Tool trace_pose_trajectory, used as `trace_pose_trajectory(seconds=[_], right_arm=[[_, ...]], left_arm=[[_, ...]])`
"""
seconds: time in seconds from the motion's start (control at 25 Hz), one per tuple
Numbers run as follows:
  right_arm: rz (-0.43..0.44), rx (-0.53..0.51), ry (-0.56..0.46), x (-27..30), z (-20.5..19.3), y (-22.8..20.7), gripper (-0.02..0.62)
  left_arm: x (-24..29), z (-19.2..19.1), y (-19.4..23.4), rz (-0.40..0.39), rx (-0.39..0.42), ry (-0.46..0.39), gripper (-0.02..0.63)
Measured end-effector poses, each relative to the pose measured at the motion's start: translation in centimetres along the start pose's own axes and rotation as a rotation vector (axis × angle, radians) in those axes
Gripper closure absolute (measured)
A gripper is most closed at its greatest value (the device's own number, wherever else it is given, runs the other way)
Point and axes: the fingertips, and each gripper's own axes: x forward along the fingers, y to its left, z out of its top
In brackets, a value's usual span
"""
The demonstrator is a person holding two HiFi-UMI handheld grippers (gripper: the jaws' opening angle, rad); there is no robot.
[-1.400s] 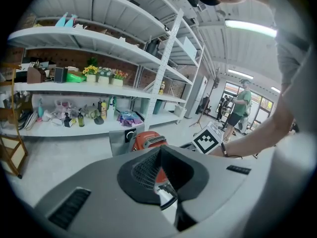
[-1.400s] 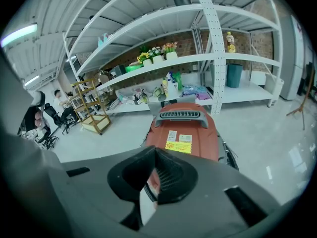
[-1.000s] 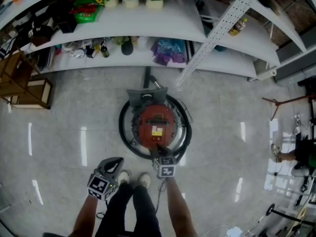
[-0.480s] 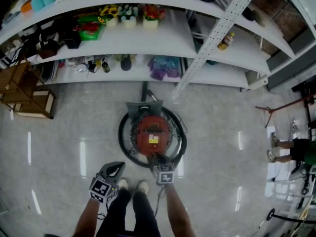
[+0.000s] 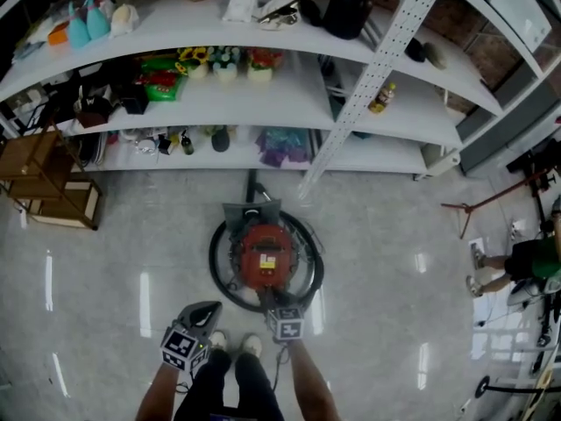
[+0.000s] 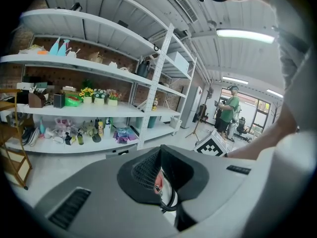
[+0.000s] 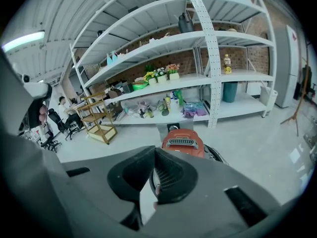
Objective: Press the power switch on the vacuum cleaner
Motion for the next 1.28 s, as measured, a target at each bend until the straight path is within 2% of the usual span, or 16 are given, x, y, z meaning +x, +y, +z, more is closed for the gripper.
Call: trace_pose_trajectory(seconds=[0.2, 0.64, 1.28], right_arm=[[-0.012, 0.001, -0.023, -1.6, 1.7, 0.8, 0.583], [-0.058, 0.018, -0.09, -8.4, 6.9, 2.5, 0.583], [-0.096, 0.046, -0.161, -14.6, 10.6, 3.3, 0.583]], left_arm=[[-1.1, 1.9, -0.6, -0.003, 0.028, -0.021, 0.6], [-6.2, 9.1, -2.7, -0.014, 0.084, -0.094, 0.6], [-10.2, 15.3, -5.7, -0.041, 0.187, -0.181, 0.6]])
